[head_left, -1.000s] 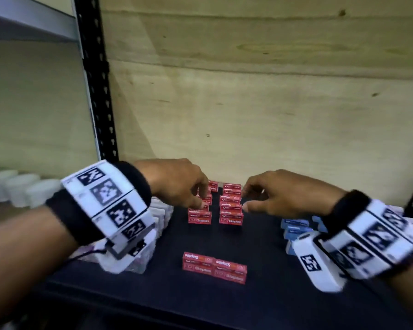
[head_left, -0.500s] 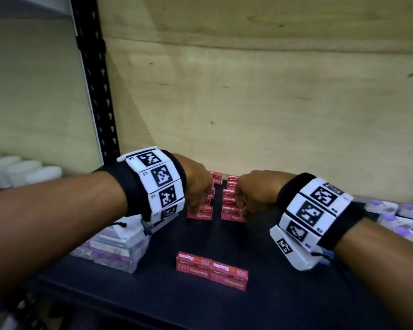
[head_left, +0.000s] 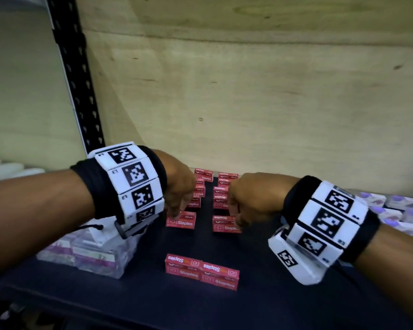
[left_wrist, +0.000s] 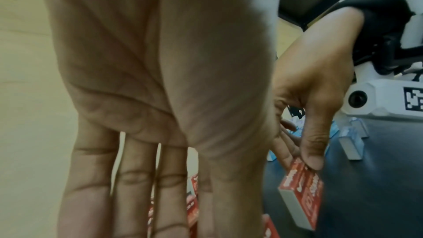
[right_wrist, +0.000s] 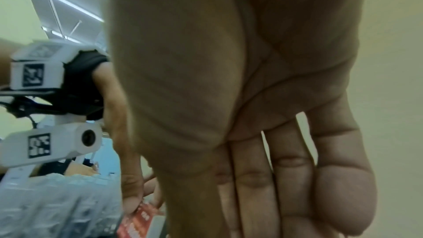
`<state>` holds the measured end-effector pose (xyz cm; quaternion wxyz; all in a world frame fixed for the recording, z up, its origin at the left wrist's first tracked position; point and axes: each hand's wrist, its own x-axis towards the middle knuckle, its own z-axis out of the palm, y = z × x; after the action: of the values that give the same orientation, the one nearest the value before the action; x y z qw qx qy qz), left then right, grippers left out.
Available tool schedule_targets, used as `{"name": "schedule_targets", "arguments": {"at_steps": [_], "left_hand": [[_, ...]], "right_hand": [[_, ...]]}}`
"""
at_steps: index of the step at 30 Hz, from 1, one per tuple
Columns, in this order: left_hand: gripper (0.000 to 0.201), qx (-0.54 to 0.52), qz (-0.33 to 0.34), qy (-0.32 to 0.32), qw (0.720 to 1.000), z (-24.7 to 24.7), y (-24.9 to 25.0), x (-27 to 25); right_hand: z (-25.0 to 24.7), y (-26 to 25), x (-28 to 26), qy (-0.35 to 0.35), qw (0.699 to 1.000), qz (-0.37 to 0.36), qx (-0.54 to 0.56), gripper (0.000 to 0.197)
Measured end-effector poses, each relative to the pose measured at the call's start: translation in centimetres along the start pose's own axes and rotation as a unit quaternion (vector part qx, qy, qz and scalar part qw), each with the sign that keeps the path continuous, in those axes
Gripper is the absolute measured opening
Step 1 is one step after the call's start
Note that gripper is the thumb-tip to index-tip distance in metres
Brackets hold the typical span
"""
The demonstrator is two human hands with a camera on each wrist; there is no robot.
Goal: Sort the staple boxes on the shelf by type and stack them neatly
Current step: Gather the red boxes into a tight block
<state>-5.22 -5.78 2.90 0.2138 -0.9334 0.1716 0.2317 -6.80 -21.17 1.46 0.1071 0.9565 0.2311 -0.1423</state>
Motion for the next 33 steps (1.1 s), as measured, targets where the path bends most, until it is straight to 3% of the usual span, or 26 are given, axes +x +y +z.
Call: {"name": "schedule_targets", "arguments": {"at_steps": [8, 17, 33], "left_hand": [[0.026, 0.011, 0.013, 0.016, 1.0, 1.1, -0.1, -2.4], [0.01, -0.047, 0.046, 0.043, 0.997, 3.4, -0.1, -4.6], [0.018, -0.068, 0.084, 0.04, 0.993, 5.1, 1.0, -6.0]], "right_hand": [[1.2, -0.7, -3.1, -0.002, 0.999, -0.034, 0.023, 0.013], [2.5, -1.3, -5.4, 0.016, 0.999, -0.038, 0.021, 0.014], [2.8, -2.4, -7.0, -0.02, 0.999, -0.03, 0.017, 0.029]]}}
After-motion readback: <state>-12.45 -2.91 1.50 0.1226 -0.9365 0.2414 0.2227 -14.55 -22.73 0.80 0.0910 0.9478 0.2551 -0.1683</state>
